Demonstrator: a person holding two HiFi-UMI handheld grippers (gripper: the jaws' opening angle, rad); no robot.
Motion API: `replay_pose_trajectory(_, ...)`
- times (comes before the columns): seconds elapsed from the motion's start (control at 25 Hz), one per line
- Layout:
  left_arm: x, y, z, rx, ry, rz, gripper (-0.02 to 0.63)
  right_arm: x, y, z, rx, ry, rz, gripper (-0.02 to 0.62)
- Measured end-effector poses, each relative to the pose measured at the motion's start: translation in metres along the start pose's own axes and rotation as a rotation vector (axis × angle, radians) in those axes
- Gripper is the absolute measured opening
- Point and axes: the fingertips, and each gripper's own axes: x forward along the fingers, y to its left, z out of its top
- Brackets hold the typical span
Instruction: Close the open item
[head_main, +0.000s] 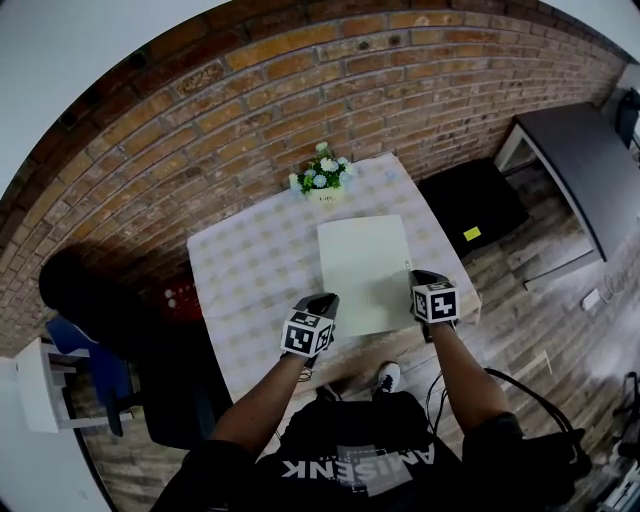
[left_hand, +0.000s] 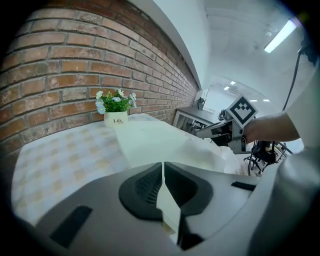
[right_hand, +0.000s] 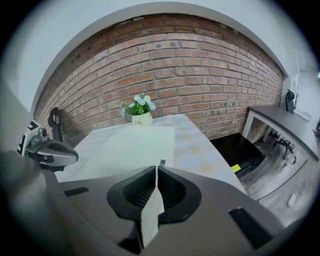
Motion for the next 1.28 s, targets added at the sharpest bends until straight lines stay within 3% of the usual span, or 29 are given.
replay_pose_trajectory(0.24, -0.010, -0.005, 0.020, -0.003, -0.052, -0.016, 0.025, -0.028, 0.009, 0.029, -0.015, -0.100, 0.028, 0.043)
replay_pose_trajectory(0.64, -0.049, -0.014, 0.094, 0.009, -0.249, -0.050, 0.025, -0.092, 0.030, 0.092, -0.009, -0.307, 0.108, 0.043)
replay_pose_trajectory(1.28, -0.148, -0.013, 0.229, 0.066, -0.595, -0.004, 0.016, -0.204, 0.048, 0.173, -0.054, -0.552, 0.138, 0.043)
